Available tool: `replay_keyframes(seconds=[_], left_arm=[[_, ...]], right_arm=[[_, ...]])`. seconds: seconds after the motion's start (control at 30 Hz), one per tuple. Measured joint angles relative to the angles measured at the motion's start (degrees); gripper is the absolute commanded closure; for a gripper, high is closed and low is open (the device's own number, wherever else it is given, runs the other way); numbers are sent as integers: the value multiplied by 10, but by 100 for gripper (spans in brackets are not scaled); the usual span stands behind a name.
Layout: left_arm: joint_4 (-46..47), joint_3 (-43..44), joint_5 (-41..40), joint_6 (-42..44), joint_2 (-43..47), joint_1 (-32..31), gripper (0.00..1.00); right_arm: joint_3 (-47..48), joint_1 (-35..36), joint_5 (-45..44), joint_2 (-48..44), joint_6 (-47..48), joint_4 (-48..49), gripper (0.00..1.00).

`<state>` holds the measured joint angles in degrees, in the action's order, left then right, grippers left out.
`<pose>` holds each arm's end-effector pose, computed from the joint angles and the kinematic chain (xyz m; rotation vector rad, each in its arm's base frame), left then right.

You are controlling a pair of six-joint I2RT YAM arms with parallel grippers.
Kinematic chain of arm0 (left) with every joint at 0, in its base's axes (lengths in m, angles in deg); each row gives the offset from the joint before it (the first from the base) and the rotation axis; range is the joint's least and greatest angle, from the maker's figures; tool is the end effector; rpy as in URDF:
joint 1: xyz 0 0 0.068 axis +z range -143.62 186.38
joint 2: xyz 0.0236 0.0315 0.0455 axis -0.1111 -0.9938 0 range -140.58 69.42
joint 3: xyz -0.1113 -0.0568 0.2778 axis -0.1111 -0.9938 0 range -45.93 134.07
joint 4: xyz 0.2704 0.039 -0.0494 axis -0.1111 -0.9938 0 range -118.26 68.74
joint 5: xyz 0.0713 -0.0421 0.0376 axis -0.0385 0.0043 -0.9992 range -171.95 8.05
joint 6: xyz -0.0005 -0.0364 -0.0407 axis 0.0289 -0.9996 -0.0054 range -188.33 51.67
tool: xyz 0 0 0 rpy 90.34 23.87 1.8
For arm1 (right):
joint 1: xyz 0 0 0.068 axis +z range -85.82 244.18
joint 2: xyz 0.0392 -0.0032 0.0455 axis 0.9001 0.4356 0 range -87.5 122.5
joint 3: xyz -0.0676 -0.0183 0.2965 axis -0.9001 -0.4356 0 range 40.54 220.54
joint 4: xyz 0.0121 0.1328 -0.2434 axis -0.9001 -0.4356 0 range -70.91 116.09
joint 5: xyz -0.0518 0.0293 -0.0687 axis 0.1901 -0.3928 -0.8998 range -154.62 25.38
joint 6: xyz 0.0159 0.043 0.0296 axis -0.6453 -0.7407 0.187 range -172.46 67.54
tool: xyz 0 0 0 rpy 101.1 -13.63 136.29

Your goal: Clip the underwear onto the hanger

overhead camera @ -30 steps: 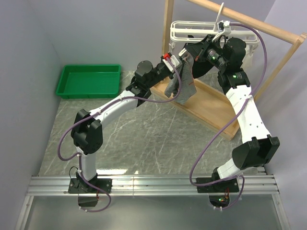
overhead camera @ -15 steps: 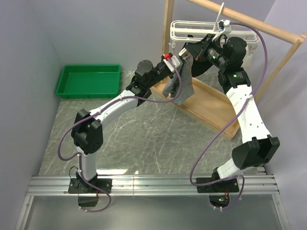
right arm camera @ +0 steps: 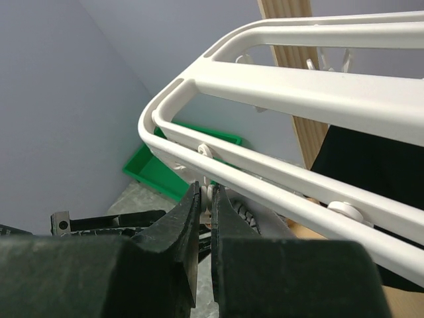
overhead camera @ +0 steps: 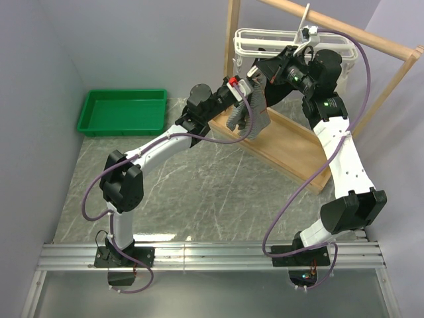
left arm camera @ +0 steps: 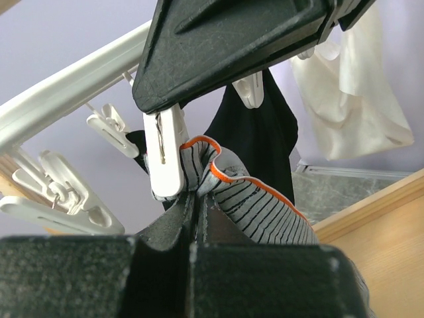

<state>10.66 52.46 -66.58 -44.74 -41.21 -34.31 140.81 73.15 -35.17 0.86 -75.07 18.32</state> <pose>0.3701 -0.3310 0.4311 0.8530 0.9151 -0.4234 0.3539 0.0740 0.5306 -0.2436 1.5458 0.8214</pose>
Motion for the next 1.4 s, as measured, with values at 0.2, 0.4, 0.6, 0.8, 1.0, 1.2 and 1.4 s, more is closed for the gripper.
replay_keyframes(seconds=[0.2, 0.4, 0.6, 0.8, 1.0, 1.2, 1.4], left_arm=[[0, 0, 0, 14, 0, 2, 100], [0, 0, 1, 28, 0, 5, 100], [2, 0, 2, 47, 0, 9, 100], [7, 0, 3, 62, 0, 13, 100], [9, 0, 4, 71, 0, 15, 100], [8, 12, 4, 73, -8, 20, 100], [9, 25, 5, 73, -10, 20, 100]], right_arm=[[2, 0, 0, 1, 7, -5, 92], [3, 0, 0, 1, 11, -7, 92], [11, 0, 3, 7, 13, -10, 90], [20, 0, 6, 13, 13, -16, 84], [29, 0, 15, 21, 12, -21, 71], [33, 0, 17, 24, 12, -23, 64], [42, 1, 22, 31, 6, -28, 58]])
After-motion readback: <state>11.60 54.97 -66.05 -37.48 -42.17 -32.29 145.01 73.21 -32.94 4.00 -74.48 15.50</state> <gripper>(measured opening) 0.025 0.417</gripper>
